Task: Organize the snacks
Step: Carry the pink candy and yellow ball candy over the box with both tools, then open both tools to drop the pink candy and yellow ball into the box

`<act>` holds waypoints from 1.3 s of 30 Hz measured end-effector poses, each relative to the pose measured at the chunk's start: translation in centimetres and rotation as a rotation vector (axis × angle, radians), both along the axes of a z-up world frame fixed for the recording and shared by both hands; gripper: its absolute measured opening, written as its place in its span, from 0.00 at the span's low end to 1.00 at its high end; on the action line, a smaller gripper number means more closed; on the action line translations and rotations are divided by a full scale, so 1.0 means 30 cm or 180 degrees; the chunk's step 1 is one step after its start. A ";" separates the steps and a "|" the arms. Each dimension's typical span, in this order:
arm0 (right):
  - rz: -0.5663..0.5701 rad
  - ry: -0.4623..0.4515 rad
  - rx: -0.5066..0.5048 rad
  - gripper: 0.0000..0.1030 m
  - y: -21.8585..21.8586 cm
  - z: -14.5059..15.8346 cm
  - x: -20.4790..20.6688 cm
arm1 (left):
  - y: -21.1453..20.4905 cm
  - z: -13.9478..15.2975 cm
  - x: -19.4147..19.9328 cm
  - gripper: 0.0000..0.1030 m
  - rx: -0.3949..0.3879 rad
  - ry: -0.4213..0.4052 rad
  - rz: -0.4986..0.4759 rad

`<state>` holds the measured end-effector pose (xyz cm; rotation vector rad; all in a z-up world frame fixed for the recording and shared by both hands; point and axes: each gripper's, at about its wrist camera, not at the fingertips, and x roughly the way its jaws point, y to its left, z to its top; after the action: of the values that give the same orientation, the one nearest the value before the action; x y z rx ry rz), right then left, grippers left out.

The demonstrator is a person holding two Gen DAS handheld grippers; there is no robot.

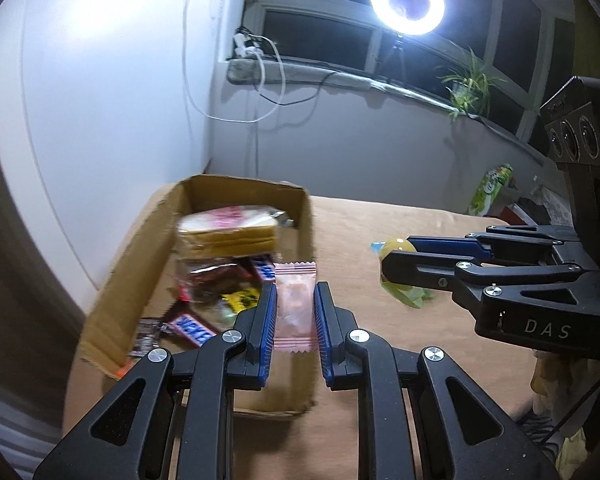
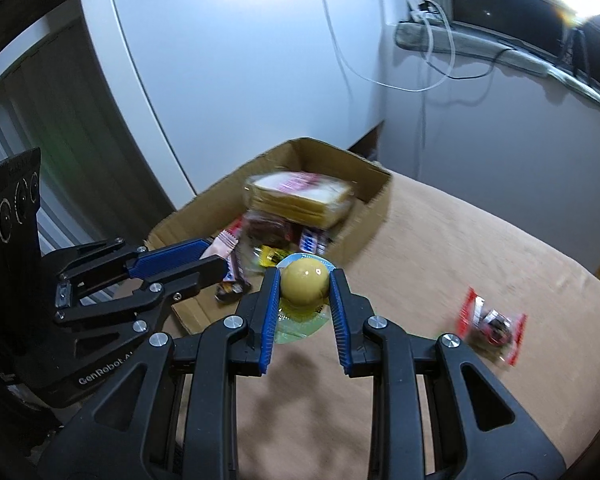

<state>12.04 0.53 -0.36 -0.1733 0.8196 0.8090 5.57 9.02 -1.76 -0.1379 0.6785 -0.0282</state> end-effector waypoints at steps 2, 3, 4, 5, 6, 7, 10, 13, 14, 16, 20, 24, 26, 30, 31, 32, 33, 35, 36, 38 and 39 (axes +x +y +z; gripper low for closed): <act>0.0047 0.0018 0.0007 0.25 0.045 -0.003 0.010 | 0.029 -0.001 0.002 0.17 0.0002 0.0001 0.0038; 0.0067 0.0028 0.0011 0.25 0.061 -0.005 0.014 | 0.044 -0.004 0.004 0.17 0.0001 0.0007 0.0060; 0.0084 0.0040 0.0013 0.25 0.078 -0.007 0.019 | 0.059 -0.008 0.006 0.17 -0.0003 0.0015 0.0084; 0.0102 0.0057 0.0012 0.25 0.099 -0.012 0.028 | 0.074 -0.013 0.008 0.17 -0.0003 0.0025 0.0113; 0.0122 0.0075 0.0007 0.25 0.119 -0.018 0.035 | 0.085 -0.018 0.010 0.17 -0.0003 0.0036 0.0132; 0.0135 0.0090 -0.0003 0.25 0.135 -0.025 0.042 | 0.096 -0.023 0.013 0.17 -0.0004 0.0049 0.0150; 0.0175 0.0121 -0.0052 0.25 0.185 -0.049 0.059 | 0.130 -0.039 0.020 0.17 -0.0006 0.0080 0.0201; 0.0204 0.0168 -0.0067 0.25 0.212 -0.064 0.073 | 0.158 -0.054 0.034 0.17 -0.0010 0.0110 0.0247; 0.0206 0.0184 -0.0072 0.25 0.220 -0.069 0.079 | 0.167 -0.059 0.038 0.17 -0.0011 0.0122 0.0259; 0.0209 0.0213 -0.0096 0.25 0.237 -0.083 0.091 | 0.183 -0.068 0.045 0.17 -0.0011 0.0145 0.0285; 0.0239 0.0242 -0.0142 0.25 0.257 -0.102 0.100 | 0.208 -0.084 0.056 0.17 -0.0019 0.0181 0.0322; 0.0261 0.0297 -0.0136 0.25 0.266 -0.114 0.110 | 0.223 -0.095 0.066 0.17 -0.0039 0.0204 0.0344; 0.0270 0.0303 -0.0142 0.25 0.269 -0.119 0.113 | 0.226 -0.097 0.068 0.17 -0.0050 0.0207 0.0356; 0.0273 0.0316 -0.0142 0.26 0.271 -0.124 0.117 | 0.234 -0.103 0.071 0.17 -0.0063 0.0230 0.0381; 0.0270 0.0319 -0.0149 0.26 0.272 -0.126 0.119 | 0.236 -0.105 0.073 0.17 -0.0065 0.0236 0.0384; 0.0263 0.0321 -0.0157 0.26 0.271 -0.128 0.122 | 0.238 -0.106 0.073 0.17 -0.0067 0.0242 0.0389; 0.0255 0.0323 -0.0162 0.26 0.271 -0.130 0.124 | 0.238 -0.106 0.073 0.17 -0.0067 0.0246 0.0395; 0.0243 0.0316 -0.0166 0.26 0.268 -0.131 0.127 | 0.241 -0.105 0.073 0.18 -0.0058 0.0250 0.0413; 0.0247 0.0322 -0.0173 0.26 0.268 -0.132 0.128 | 0.241 -0.105 0.073 0.18 -0.0054 0.0246 0.0417; 0.0241 0.0319 -0.0173 0.26 0.266 -0.130 0.127 | 0.241 -0.105 0.074 0.19 -0.0046 0.0256 0.0421; 0.0236 0.0312 -0.0179 0.27 0.266 -0.129 0.126 | 0.240 -0.106 0.074 0.21 -0.0041 0.0263 0.0423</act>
<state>15.83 8.51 -4.25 -0.2162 0.9332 0.8699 7.80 16.22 -4.94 -0.1971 0.7505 0.1014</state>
